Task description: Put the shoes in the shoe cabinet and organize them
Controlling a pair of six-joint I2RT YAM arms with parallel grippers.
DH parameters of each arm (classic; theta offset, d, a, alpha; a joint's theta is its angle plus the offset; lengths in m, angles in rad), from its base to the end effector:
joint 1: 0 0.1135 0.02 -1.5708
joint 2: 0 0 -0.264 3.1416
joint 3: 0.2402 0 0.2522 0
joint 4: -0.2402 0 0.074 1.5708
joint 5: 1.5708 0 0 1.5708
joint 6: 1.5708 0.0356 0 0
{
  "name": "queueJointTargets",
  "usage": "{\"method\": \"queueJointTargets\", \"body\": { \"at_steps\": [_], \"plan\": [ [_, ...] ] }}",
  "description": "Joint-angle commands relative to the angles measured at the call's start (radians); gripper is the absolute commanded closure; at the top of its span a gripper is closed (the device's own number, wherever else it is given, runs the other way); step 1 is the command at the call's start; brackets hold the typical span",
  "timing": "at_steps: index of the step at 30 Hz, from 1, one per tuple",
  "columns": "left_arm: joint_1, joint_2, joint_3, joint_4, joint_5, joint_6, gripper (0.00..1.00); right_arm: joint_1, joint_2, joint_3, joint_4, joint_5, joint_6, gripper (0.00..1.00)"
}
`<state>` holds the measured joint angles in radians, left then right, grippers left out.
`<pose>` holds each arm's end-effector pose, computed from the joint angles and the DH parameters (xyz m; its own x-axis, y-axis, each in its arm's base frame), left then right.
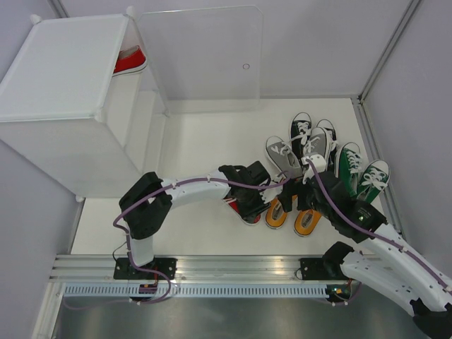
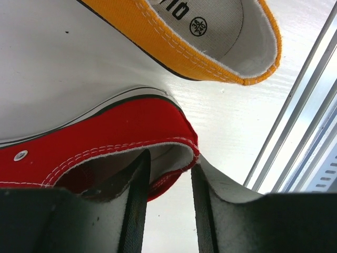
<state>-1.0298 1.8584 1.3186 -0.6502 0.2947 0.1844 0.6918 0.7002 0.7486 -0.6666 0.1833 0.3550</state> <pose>0.1848 -0.3276 0.1919 -0.3094 0.8557 -0.4148 0.9487 0.2475 -0.1969 0.1187 0.0899 0.2922 -0.5968 -0.0505 -0.8008 -0.3257 0.9273 0.1842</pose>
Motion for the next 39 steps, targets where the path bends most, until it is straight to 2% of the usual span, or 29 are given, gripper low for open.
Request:
{"method": "queueJointTargets", "body": {
  "at_steps": [1, 7, 12, 22, 31, 35, 39],
  "plan": [
    [-0.052, -0.054, 0.028, -0.031, 0.11, 0.01, 0.59, -0.014, -0.008, 0.034, 0.082, 0.104, 0.012, 0.06],
    [-0.05, -0.079, 0.008, -0.049, 0.11, 0.0, 0.61, -0.012, -0.016, 0.034, 0.073, 0.107, 0.009, 0.06],
    [-0.052, -0.129, 0.002, -0.074, 0.156, -0.006, 0.68, -0.014, -0.01, 0.032, 0.079, 0.104, 0.012, 0.06],
    [-0.05, -0.134, -0.013, -0.112, 0.201, 0.004, 0.71, -0.014, -0.002, 0.032, 0.081, 0.105, 0.009, 0.06],
    [-0.07, 0.031, -0.009, -0.089, 0.138, -0.02, 0.64, -0.014, -0.004, 0.015, 0.09, 0.096, 0.015, 0.06],
    [-0.096, 0.062, -0.028, -0.028, 0.098, -0.031, 0.55, -0.014, -0.027, 0.018, 0.079, 0.111, 0.013, 0.06],
    [-0.102, 0.056, -0.047, 0.007, 0.06, -0.037, 0.51, -0.014, -0.037, 0.017, 0.078, 0.116, 0.013, 0.06]
  ]
}}
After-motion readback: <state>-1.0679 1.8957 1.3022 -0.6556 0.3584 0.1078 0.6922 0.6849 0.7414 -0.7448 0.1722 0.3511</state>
